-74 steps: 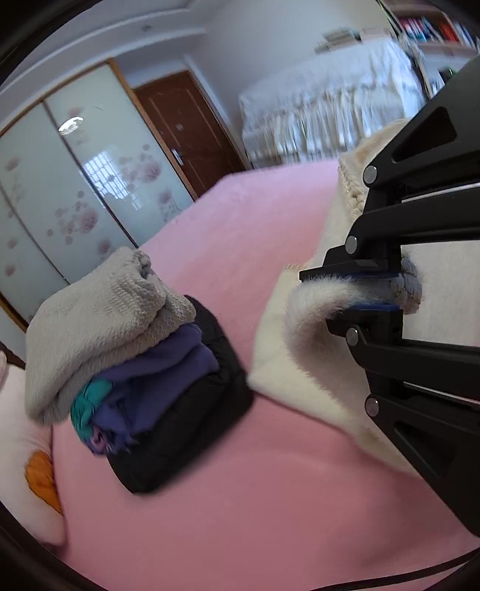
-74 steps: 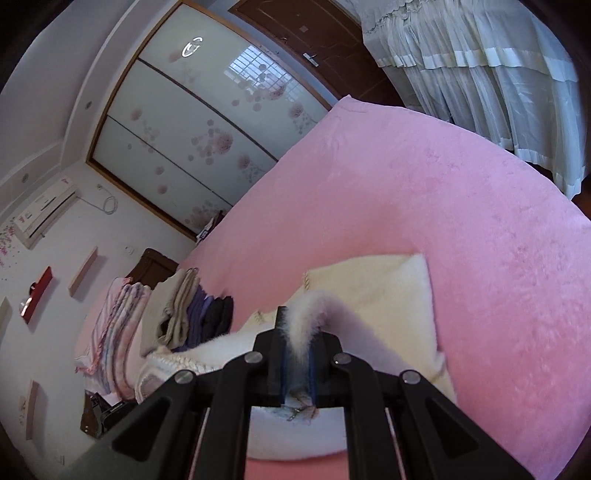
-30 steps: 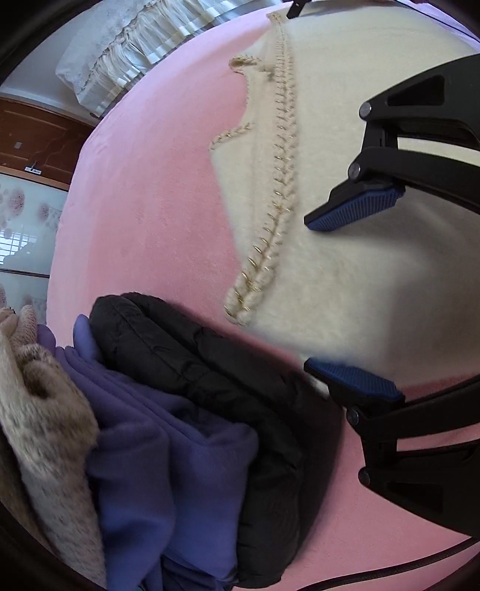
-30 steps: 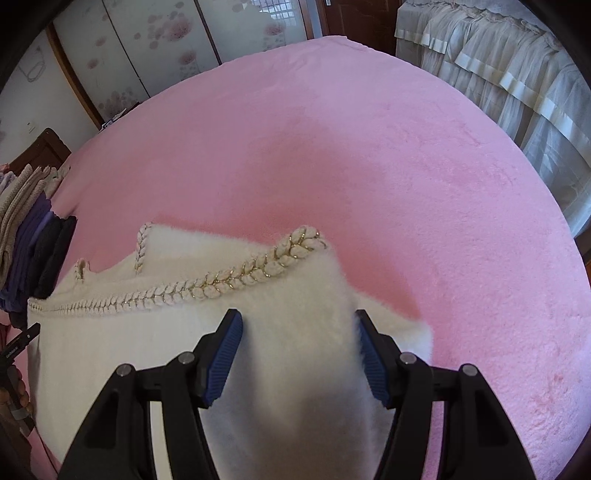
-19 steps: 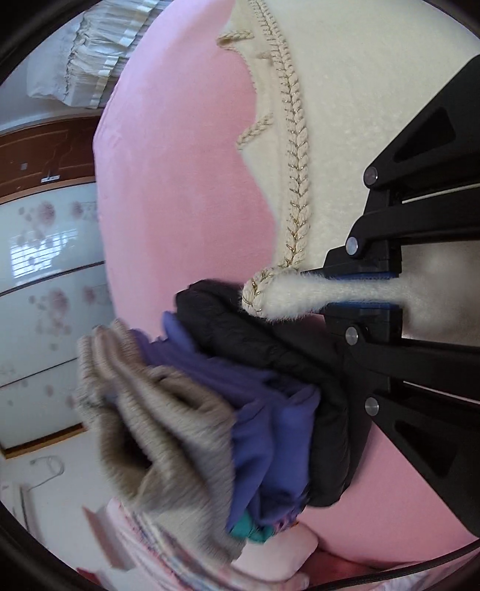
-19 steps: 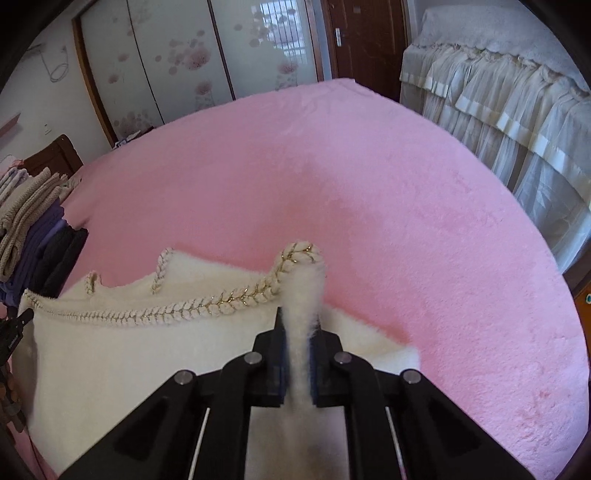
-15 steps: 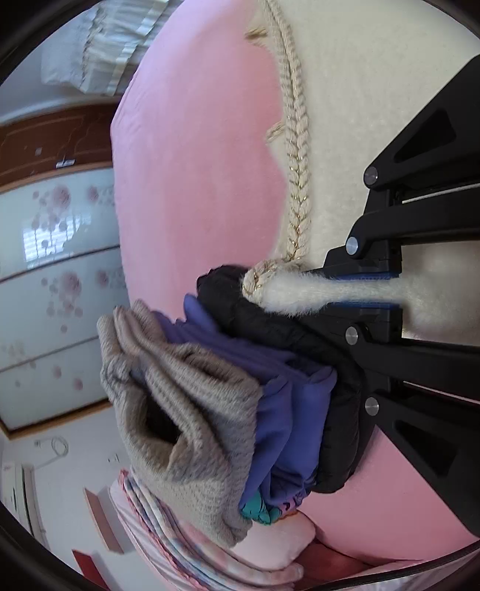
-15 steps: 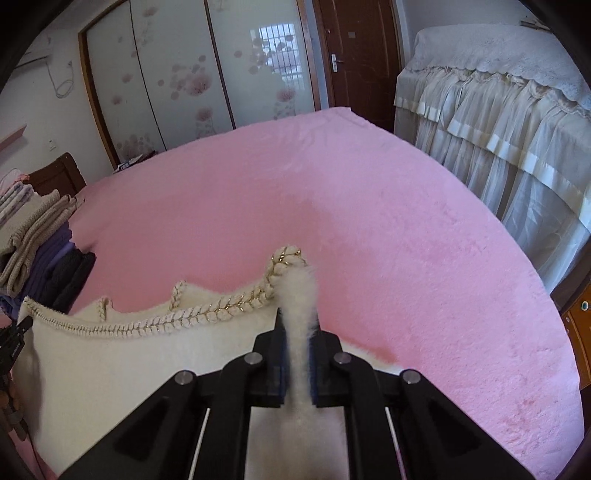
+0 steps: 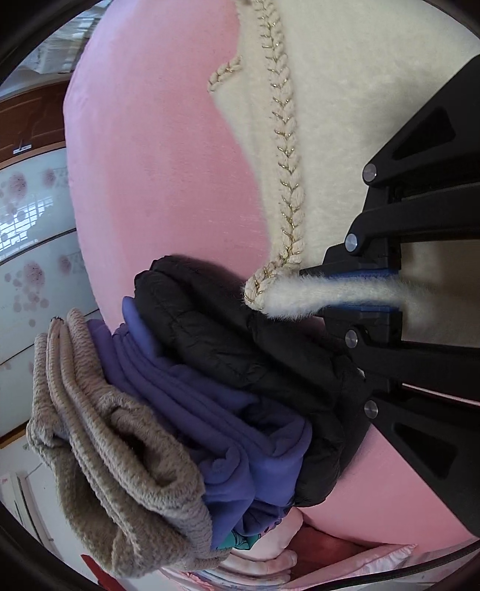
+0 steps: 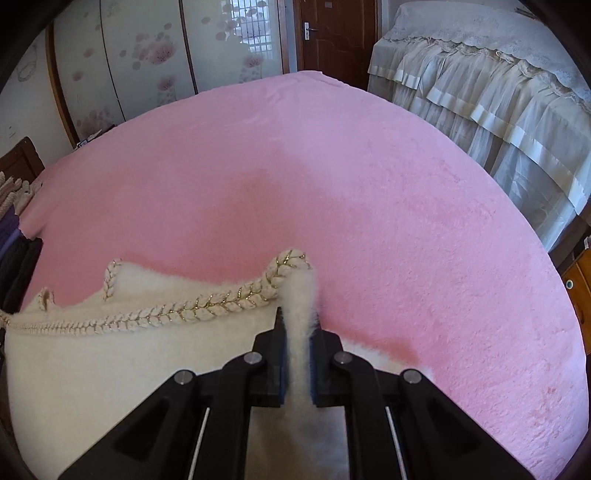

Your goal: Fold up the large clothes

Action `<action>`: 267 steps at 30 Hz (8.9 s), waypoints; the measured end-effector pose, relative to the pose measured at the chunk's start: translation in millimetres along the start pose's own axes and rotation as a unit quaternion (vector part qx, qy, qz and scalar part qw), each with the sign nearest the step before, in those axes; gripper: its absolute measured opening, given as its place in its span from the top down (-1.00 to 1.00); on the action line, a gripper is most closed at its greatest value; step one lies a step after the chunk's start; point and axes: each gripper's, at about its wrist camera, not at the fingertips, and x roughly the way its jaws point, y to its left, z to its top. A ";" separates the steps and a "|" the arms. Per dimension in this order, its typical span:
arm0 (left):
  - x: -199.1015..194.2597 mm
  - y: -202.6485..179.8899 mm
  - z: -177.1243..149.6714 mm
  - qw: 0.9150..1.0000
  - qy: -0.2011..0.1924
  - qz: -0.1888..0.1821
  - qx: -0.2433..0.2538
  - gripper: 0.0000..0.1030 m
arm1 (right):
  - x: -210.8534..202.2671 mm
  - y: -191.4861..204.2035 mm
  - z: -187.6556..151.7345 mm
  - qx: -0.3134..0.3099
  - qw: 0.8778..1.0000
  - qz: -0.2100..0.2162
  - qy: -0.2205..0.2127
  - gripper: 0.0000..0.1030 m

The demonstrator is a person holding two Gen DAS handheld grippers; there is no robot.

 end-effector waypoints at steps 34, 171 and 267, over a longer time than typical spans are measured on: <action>-35.1 -35.3 4.2 0.990 0.048 -0.095 -0.093 -0.36 | -11.0 108.6 -27.3 -0.035 0.995 0.076 0.047 0.47; -234.6 -13.8 -53.9 0.931 -0.135 -0.295 -0.168 0.61 | -90.6 173.0 -157.9 -0.087 0.964 0.246 0.054 0.96; -133.5 -152.8 8.3 0.933 0.053 -0.353 -0.043 -0.85 | -84.2 57.6 -74.4 -0.073 0.993 0.089 0.004 0.56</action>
